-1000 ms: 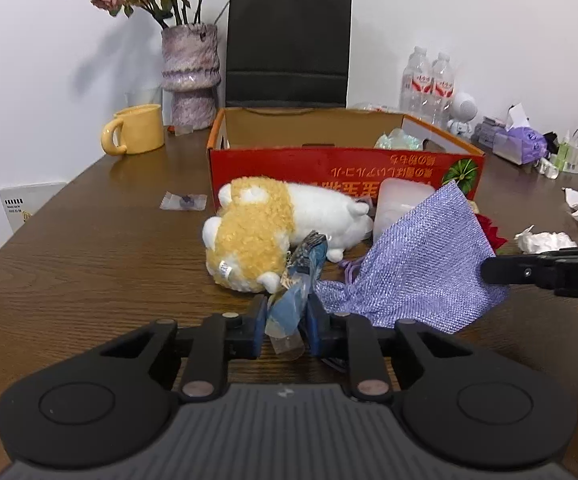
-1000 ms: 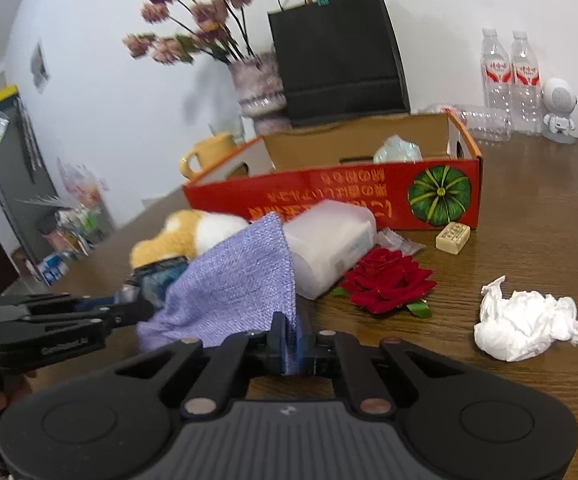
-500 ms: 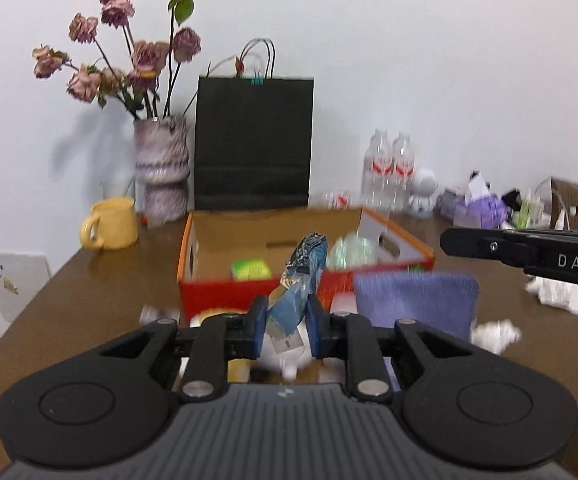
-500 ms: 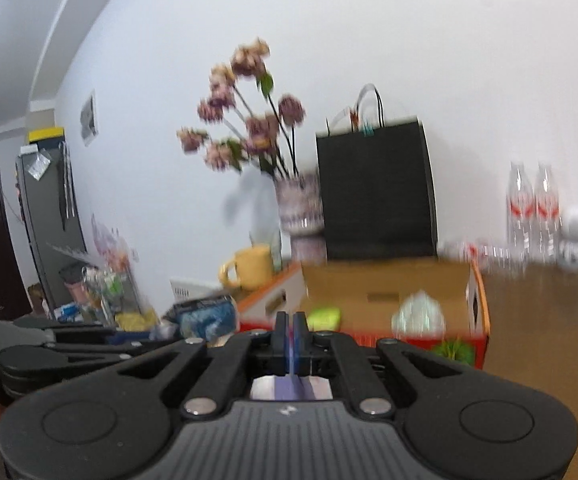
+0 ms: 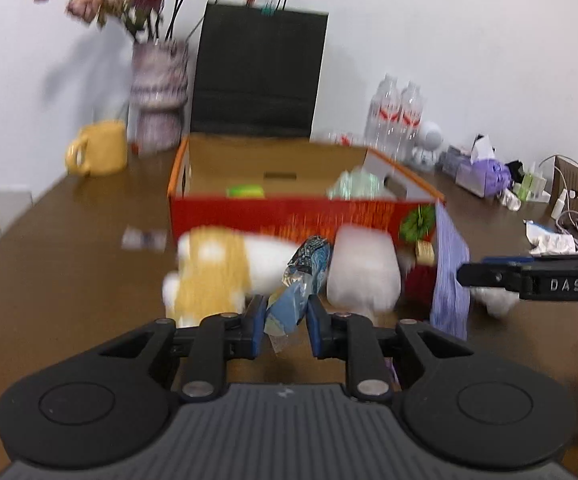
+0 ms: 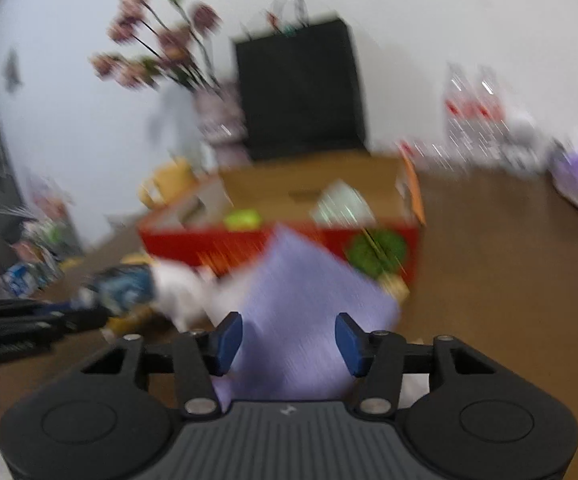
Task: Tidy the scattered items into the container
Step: 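Grasp the blue packet with the left tool while the right tool grasps the purple pouch, then lift both items over the box and open both tools to release them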
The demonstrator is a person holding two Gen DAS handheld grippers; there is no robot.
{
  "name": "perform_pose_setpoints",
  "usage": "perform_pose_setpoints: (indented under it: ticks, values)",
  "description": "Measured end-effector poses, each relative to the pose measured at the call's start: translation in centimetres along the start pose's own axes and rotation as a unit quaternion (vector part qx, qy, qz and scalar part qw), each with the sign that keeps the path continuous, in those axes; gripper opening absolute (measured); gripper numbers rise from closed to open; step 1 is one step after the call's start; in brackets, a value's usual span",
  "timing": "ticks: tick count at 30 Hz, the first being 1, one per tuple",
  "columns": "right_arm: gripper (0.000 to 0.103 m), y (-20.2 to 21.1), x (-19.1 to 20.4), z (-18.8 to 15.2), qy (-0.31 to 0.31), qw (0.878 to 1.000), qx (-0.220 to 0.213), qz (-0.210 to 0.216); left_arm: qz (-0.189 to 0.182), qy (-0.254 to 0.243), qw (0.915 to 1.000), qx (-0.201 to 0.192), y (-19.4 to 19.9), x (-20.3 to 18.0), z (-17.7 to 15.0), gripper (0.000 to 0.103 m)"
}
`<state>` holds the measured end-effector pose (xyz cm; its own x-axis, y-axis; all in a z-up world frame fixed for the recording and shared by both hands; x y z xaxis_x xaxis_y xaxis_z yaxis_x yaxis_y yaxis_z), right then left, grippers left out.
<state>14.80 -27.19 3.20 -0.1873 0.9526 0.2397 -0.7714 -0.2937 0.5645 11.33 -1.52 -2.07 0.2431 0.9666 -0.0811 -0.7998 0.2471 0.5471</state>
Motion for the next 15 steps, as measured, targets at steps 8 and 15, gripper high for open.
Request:
perform_pose_setpoints:
  ticks: [8, 15]
  values:
    - [0.088, -0.8, 2.4, -1.6, -0.014, 1.000, -0.006, -0.015, -0.005, 0.016, 0.9997, 0.015, 0.6, -1.1, -2.2, 0.023]
    - [0.064, -3.3, 3.7, -2.6, 0.003, 0.997, 0.011, -0.071, 0.000, 0.014, 0.9996, 0.024, 0.0, -1.2, -3.0, 0.029]
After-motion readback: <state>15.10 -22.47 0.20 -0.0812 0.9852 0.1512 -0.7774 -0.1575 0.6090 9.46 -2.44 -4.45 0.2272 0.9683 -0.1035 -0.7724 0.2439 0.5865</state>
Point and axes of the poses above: each gripper's, at about its wrist camera, not at the fingertips, and y roughly against the way its jaws point, x to its left, z to its top, the point moved 2 cm from there along -y, roughly the way its jaws point, and after that the axes turned 3 degrees about -y, right-handed, at the moved point
